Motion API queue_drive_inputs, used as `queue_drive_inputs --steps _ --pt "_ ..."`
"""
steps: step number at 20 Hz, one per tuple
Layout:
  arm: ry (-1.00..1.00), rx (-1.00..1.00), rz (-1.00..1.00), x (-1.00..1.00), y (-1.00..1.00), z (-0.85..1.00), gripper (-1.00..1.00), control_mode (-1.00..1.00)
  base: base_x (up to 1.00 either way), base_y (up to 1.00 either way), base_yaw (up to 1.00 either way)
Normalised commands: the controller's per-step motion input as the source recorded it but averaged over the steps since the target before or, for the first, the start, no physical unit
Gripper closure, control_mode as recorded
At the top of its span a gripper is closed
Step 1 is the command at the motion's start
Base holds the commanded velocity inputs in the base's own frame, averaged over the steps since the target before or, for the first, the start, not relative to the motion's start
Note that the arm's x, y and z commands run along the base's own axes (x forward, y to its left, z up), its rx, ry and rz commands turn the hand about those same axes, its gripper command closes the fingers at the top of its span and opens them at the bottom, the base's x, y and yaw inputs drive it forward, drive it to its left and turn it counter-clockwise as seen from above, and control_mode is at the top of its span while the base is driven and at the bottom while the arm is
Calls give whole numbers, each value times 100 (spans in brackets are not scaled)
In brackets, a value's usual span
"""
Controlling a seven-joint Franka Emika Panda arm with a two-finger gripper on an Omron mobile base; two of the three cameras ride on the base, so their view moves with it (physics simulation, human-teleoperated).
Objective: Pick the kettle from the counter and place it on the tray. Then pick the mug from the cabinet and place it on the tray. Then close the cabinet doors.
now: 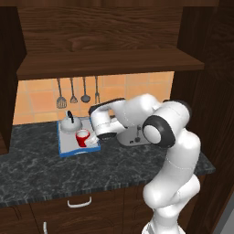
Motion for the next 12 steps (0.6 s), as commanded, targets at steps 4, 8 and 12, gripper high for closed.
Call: queue_drive_inputs --steps 4,8,12 --pt "4 1 -8 -37 -4 58 -100 -100 0 0 0" --pt "4 0 -17 -45 -13 70 -100 -100 0 0 0" --pt "2 0 -21 -47 -14 73 -100 -100 0 0 0"
